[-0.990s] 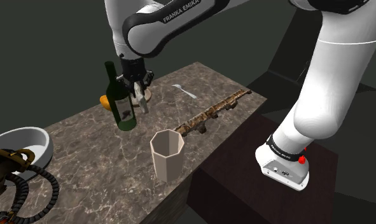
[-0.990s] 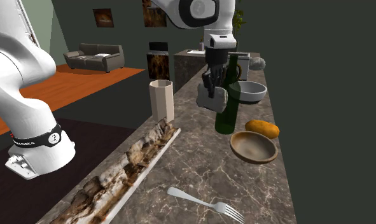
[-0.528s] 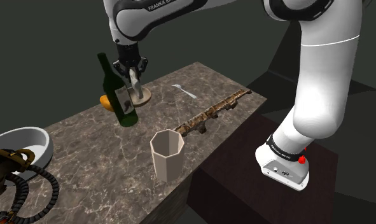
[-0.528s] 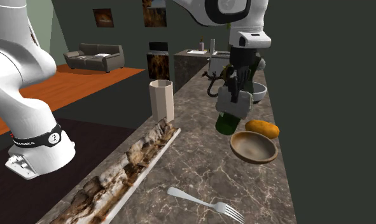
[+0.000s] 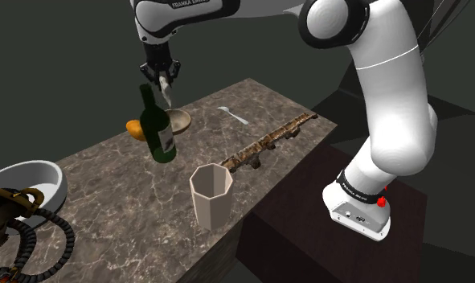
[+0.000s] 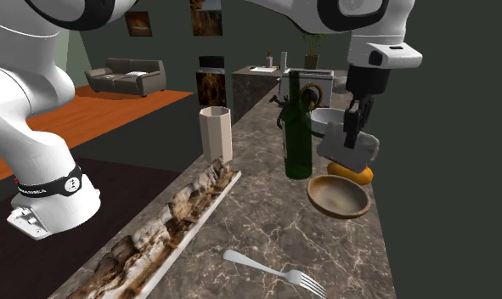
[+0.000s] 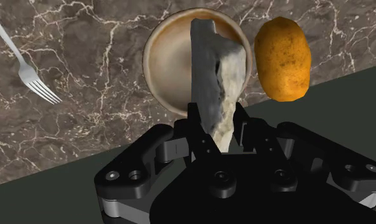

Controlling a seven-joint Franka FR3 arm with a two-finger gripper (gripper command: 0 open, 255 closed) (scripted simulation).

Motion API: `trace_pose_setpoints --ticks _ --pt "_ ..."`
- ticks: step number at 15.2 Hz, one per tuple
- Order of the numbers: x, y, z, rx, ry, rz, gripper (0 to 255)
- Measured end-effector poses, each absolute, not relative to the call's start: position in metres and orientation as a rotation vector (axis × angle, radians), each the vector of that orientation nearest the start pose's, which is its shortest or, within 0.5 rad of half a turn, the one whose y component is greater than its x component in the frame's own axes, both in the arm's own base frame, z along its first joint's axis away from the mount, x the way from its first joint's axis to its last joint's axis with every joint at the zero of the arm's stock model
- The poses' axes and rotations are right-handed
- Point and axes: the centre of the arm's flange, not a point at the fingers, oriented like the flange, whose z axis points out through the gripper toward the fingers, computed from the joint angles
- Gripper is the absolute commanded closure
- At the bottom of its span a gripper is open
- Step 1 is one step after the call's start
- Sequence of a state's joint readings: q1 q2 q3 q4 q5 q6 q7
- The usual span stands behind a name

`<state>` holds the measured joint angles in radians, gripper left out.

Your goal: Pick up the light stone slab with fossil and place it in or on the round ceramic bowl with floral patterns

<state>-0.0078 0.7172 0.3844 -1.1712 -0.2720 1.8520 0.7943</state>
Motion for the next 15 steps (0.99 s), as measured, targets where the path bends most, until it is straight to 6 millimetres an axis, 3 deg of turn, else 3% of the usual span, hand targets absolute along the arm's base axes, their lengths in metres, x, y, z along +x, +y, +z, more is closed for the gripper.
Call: trace_pose_setpoints --ticks 15 --pt "0.727 0.175 0.312 -3.074 0.673 -0.024 255"
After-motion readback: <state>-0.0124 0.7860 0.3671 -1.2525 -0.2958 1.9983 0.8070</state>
